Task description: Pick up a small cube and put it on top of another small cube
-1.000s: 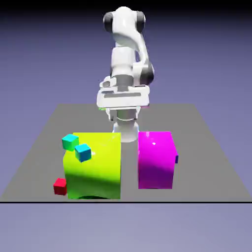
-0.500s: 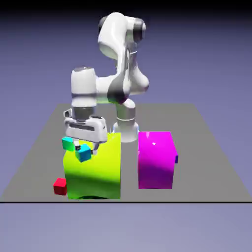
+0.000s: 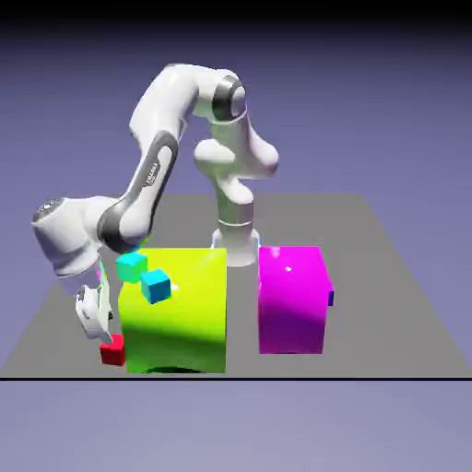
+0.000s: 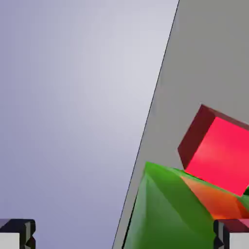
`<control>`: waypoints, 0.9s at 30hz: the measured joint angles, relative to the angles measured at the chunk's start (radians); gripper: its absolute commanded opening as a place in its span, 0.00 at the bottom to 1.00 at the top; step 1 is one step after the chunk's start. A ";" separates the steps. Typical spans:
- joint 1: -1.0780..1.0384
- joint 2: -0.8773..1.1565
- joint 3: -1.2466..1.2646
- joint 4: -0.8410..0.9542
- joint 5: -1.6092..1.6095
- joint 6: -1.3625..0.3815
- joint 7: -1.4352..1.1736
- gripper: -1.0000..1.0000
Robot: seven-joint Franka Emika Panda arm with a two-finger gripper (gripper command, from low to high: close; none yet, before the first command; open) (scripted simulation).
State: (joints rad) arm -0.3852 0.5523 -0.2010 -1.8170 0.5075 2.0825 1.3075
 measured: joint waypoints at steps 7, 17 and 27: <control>-0.254 0.072 0.151 0.019 0.097 -0.152 0.006 0.50; -0.366 0.240 0.228 0.055 0.207 -0.130 0.024 0.00; -0.313 0.071 0.108 0.092 0.073 -0.383 -0.052 0.00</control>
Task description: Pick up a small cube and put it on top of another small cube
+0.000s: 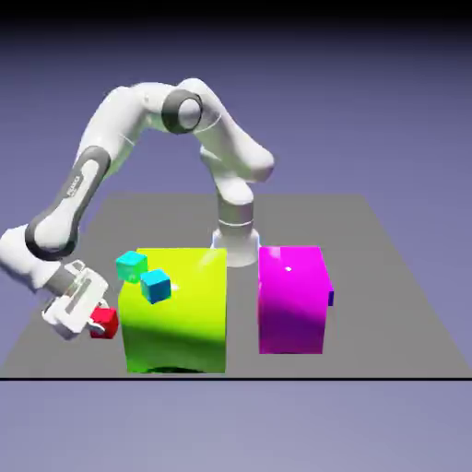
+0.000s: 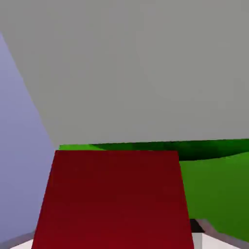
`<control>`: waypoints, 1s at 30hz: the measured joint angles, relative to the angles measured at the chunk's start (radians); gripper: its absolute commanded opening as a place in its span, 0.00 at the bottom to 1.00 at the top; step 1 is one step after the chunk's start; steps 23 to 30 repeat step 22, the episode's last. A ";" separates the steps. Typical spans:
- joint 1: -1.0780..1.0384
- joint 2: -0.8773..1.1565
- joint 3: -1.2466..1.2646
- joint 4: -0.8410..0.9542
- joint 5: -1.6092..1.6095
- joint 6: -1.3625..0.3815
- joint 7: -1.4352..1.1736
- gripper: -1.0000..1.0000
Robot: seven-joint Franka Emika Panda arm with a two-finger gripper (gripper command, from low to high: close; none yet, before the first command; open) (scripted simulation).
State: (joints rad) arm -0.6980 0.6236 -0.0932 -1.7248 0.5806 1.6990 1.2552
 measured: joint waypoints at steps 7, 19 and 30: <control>0.225 -0.218 -0.254 -0.044 0.033 -0.182 0.091 0.00; 0.437 -0.392 -0.401 -0.228 0.120 -0.159 0.194 0.00; 0.441 -0.393 -0.399 -0.242 0.121 -0.147 0.191 1.00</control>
